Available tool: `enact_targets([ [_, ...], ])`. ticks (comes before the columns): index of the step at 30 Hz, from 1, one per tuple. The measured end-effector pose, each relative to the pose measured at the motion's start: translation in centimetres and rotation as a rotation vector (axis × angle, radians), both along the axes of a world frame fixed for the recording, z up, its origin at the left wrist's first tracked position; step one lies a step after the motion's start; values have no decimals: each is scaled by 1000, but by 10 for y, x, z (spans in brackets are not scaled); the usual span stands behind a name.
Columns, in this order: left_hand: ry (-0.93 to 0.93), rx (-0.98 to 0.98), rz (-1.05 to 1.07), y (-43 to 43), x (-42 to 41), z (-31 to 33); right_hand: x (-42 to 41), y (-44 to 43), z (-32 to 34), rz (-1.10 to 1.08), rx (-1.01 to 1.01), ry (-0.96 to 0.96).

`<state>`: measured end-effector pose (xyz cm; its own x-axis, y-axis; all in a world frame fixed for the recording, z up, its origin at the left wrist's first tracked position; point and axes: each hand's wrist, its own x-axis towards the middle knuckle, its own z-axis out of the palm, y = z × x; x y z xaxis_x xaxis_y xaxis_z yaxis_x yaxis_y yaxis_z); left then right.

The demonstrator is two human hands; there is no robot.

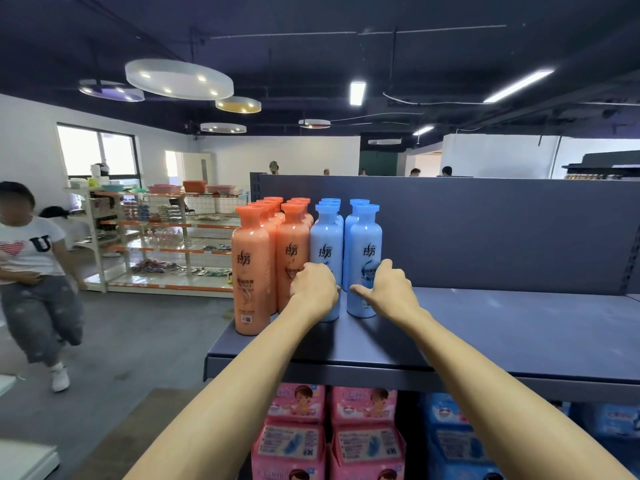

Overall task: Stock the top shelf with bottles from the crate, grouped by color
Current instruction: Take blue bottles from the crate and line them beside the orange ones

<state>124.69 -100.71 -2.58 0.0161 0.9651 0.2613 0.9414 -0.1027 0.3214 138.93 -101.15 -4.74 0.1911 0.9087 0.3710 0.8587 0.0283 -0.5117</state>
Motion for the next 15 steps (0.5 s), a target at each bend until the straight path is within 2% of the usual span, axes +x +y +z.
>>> enact_targets([
  [15,-34,4,14,9,3,-5,-5,24,-1,-14,4,16],
])
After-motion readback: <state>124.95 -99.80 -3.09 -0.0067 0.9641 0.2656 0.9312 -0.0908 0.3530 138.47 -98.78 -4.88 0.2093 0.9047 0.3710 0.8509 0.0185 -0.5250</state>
